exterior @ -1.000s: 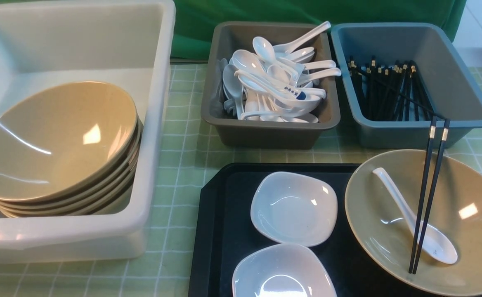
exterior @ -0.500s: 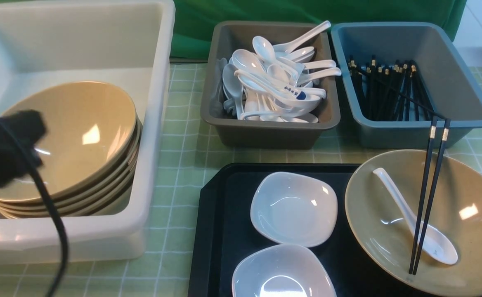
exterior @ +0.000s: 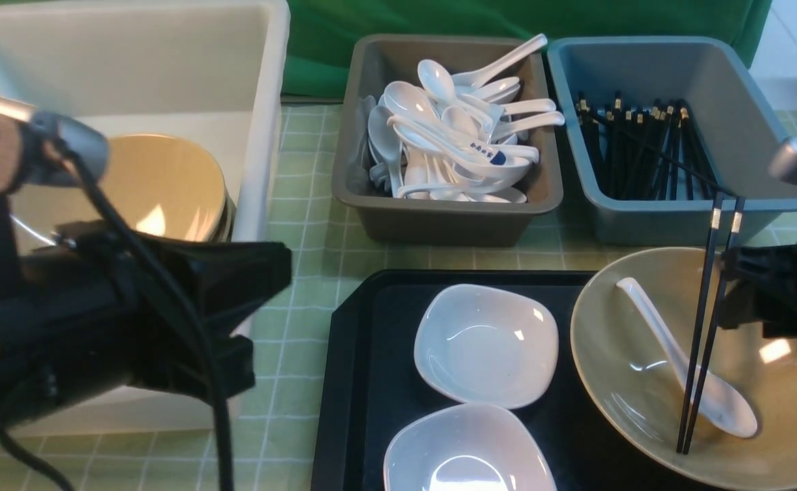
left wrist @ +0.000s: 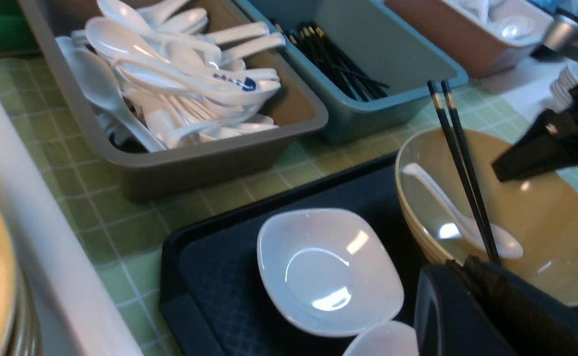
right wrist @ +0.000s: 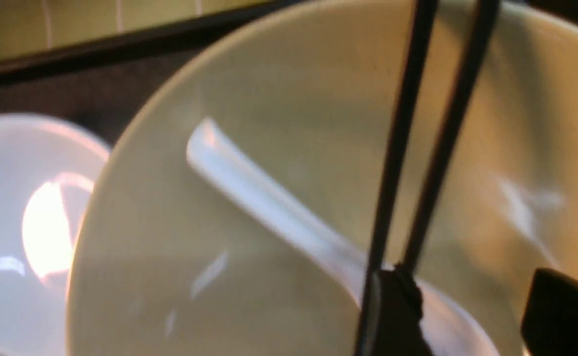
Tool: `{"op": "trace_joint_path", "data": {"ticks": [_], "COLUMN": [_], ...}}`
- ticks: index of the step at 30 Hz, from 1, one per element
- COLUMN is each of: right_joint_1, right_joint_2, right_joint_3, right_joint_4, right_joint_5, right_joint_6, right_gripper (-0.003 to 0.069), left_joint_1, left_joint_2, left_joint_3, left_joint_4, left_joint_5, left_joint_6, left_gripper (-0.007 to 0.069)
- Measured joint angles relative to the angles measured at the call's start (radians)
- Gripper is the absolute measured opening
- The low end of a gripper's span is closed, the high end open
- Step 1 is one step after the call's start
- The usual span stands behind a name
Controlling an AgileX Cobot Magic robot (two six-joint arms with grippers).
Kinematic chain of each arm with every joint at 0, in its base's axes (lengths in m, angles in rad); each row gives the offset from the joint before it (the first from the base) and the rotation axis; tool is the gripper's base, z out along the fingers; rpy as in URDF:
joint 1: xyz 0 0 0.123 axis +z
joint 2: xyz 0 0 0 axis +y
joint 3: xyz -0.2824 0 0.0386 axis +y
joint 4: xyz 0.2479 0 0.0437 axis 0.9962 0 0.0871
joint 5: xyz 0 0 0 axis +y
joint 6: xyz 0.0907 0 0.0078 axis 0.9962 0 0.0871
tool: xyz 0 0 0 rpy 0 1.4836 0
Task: On green table put chopsticks spoon bowls plates into blue grey white boxes.
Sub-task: 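Move the grippers toward the tableware on the black tray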
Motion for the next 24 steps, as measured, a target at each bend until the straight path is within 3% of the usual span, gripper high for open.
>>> {"op": "trace_joint_path", "data": {"ticks": [7,16,21,22,24], "right_joint_1": [0.0,0.0,0.0,0.0,0.0], "right_joint_2": [0.113,0.169,0.169,0.169,0.169], "right_joint_3": [0.0,-0.005,-0.006,-0.006,-0.006], "right_joint_4": [0.099,0.112,0.116,0.116,0.116], "right_joint_5": [-0.104,-0.167,-0.169,-0.16,-0.154], "right_joint_6": [-0.078,-0.103,-0.123,-0.126,-0.127], "right_gripper": [0.0433,0.0426,0.0331,0.023,0.0177], "left_joint_1": [-0.001,-0.001,-0.001,-0.001,-0.001], "left_joint_2": [0.043,0.066,0.066,0.066,0.066], "left_joint_3": [-0.063,-0.116,-0.116,-0.116,-0.116], "left_joint_4": [0.001,0.0,-0.002,-0.002,-0.002], "left_joint_5": [0.133,0.078,0.061,0.061,0.062], "left_joint_6": [0.049,0.078,0.078,0.078,0.078], "left_gripper": [-0.0002,-0.0002,-0.0002,-0.0002,-0.0002]}}
